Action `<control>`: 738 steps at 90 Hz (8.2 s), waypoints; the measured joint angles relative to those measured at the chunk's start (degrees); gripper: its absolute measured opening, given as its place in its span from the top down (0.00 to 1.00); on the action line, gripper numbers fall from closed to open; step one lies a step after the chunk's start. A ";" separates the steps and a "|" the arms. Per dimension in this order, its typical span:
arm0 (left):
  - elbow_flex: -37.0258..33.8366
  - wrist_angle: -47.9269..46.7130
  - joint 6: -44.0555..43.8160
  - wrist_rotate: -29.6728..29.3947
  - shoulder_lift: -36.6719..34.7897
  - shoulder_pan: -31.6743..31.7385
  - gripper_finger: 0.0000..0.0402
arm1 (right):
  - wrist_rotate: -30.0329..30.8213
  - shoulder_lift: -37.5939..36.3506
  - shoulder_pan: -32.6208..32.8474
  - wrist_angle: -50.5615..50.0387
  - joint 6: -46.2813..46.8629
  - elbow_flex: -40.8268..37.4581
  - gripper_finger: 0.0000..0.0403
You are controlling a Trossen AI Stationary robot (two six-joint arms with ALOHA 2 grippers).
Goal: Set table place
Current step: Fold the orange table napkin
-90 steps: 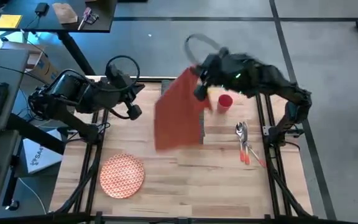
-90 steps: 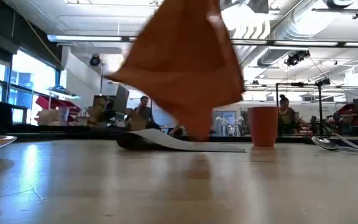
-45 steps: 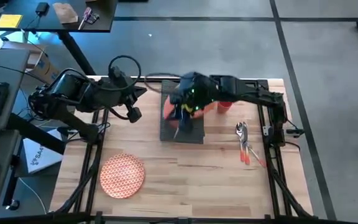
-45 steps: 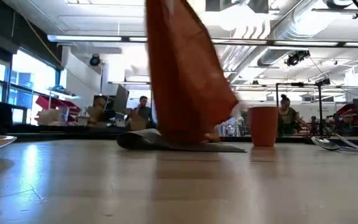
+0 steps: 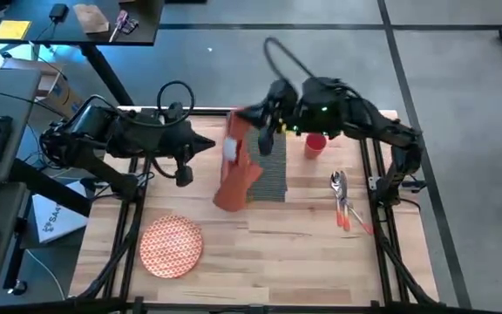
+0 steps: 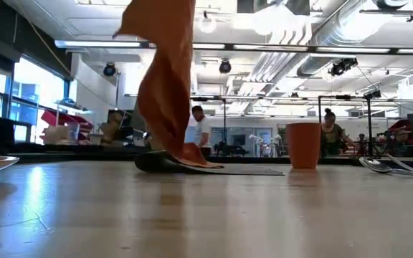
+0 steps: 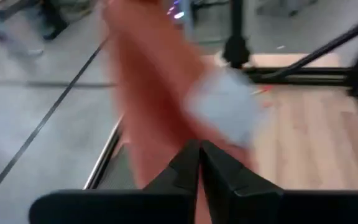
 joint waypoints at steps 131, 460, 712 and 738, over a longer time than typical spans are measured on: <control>-27.76 49.84 4.21 -12.34 4.13 -0.19 0.74 | -0.26 -7.97 0.61 -2.89 -2.13 0.00 1.00; -25.42 5.21 2.34 23.08 11.77 10.37 1.00 | -14.39 -22.17 10.46 -24.49 57.41 -56.11 1.00; -26.41 -21.68 -12.50 4.31 12.67 24.56 1.00 | -17.68 -36.78 -14.12 6.17 45.11 -93.36 1.00; -32.88 -5.94 -1.75 2.34 12.75 33.04 0.98 | -12.94 -36.67 -18.54 6.42 43.18 -93.38 0.97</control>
